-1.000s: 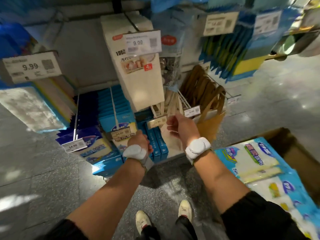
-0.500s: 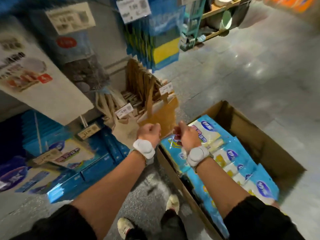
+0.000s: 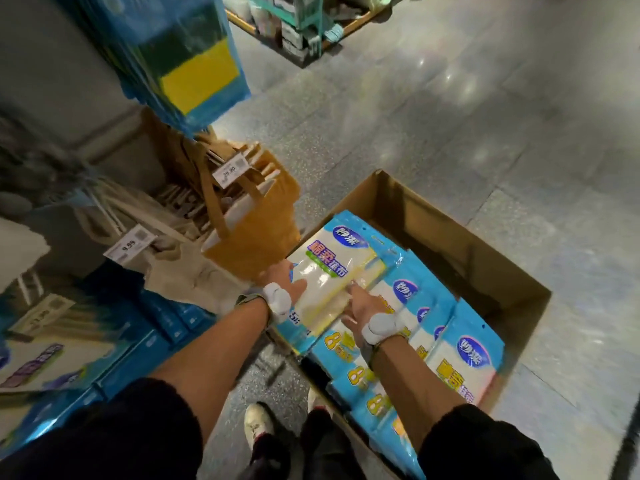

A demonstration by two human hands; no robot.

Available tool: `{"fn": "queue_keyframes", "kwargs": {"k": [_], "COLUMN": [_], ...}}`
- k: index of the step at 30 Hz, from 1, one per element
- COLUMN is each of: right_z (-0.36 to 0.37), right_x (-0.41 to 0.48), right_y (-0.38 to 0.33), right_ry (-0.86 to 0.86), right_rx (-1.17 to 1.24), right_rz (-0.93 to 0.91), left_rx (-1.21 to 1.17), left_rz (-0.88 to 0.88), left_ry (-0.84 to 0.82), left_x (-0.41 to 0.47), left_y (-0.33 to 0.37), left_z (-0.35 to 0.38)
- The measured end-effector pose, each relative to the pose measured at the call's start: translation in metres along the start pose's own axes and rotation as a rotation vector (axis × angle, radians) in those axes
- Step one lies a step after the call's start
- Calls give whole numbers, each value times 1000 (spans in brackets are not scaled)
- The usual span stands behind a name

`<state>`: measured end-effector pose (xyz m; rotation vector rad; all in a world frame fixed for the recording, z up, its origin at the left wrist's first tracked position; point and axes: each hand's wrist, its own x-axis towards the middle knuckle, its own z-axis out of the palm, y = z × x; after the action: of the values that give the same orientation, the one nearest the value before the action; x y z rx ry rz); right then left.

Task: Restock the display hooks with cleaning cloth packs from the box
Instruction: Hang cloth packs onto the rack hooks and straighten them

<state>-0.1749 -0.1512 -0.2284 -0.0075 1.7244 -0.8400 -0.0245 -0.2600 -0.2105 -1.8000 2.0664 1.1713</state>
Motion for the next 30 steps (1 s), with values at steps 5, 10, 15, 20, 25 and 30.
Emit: {"fn": "queue_keyframes", "kwargs": {"k": [5,10,15,20,25,30], "right_z": [4,18,15,29,26,27], "right_x": [17,39,86,58,78,79], "right_y": [-7,-2,22,-8,4,9], "right_ry": [50,113,59,38,13,20], "right_rx": [-286,-106,61,101,234,293], "right_rz": [-14,40,64,-82,-19,-38], "left_rx": [127,201,141,-111,-100,-155], "left_rz": [-20,-27,-82,-177,-210,-203], "left_ry": [-60,-97,-159,-243,-264,-346], "left_x": [32,47,59,70,97,95], "left_y": [-17,-18,-15,-20,-44,-30], "left_z": [7,12,16,25,33,20]}}
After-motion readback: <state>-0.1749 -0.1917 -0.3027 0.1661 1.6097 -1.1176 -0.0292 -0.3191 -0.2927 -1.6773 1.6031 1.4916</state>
